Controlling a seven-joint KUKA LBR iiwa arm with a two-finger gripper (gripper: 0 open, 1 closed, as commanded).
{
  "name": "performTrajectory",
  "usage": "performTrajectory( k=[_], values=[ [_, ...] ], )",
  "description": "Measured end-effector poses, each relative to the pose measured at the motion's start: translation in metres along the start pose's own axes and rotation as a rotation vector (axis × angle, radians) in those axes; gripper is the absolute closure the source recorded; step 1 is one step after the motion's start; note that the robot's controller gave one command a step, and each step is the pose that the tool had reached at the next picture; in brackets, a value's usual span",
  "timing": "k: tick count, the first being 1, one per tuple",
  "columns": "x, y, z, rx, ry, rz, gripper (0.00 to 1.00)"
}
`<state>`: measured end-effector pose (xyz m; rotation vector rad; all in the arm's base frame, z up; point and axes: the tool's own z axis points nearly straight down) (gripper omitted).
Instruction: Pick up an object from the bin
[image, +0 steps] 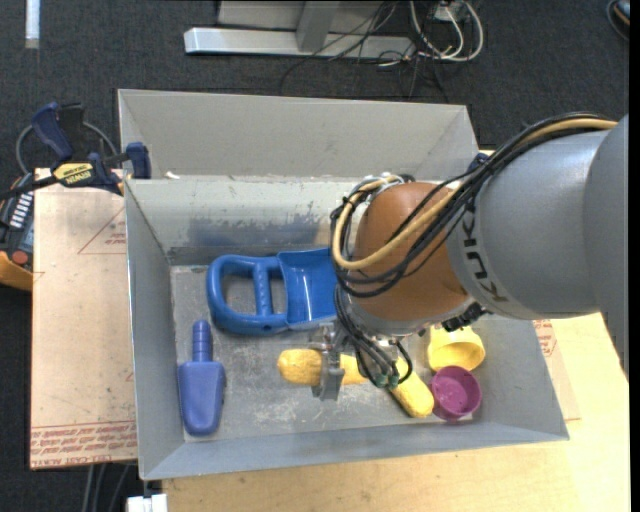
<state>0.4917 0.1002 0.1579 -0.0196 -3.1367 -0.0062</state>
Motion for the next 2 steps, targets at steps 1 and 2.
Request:
performTrajectory(
  k=[1, 2],
  values=[
    [-0.001, -0.004, -0.04, -0.001, -0.007, 0.005, 1.0],
    [-0.016, 0.003, -0.097, -0.001, -0.003, -0.001, 1.0]
  ],
)
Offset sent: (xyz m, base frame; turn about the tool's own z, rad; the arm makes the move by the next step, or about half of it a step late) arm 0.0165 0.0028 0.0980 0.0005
